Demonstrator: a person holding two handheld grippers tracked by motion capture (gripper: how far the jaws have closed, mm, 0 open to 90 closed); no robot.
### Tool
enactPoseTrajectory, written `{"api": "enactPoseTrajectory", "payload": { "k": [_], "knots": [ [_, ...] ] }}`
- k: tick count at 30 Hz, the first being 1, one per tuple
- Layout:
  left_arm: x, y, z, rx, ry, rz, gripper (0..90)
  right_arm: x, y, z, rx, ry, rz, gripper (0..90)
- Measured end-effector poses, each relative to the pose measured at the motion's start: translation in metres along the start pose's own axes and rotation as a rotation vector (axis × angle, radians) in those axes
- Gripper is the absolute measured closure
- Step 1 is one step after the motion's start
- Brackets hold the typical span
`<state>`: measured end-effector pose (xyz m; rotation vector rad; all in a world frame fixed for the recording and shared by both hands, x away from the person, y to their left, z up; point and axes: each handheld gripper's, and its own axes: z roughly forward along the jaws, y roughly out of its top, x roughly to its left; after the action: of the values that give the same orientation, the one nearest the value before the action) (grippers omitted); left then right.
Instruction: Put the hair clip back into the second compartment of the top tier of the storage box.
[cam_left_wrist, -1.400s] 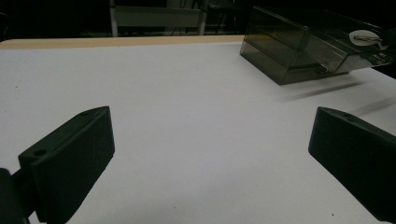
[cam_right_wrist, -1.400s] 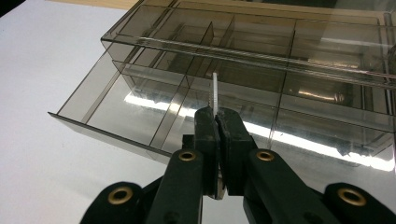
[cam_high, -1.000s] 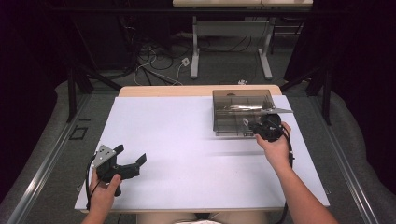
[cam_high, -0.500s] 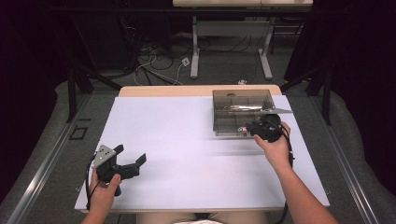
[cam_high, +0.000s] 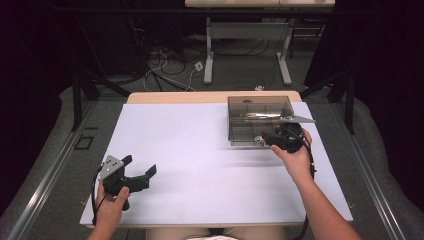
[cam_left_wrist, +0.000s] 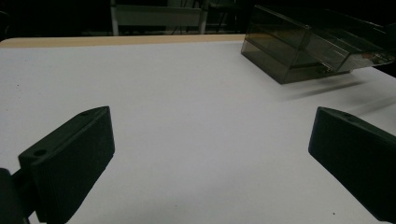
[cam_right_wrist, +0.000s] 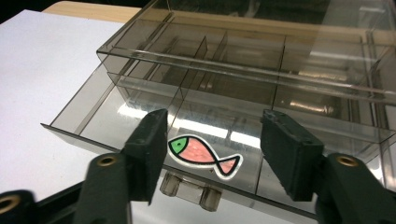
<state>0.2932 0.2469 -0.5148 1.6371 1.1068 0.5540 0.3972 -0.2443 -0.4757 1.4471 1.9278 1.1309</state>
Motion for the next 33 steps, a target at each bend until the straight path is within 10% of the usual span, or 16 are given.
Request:
{"api": "enactPoseTrajectory", "payload": {
  "k": [11,33],
  "knots": [
    [-0.001,0.000,0.000,0.000,-0.004,0.001,0.3,0.006,-0.001,-0.008,-0.035,-0.010,-0.005,19.4],
    [-0.001,0.000,0.000,-0.002,-0.006,-0.002,0.3,0.019,-0.006,-0.032,-0.057,0.032,-0.040,14.9]
  ]
}}
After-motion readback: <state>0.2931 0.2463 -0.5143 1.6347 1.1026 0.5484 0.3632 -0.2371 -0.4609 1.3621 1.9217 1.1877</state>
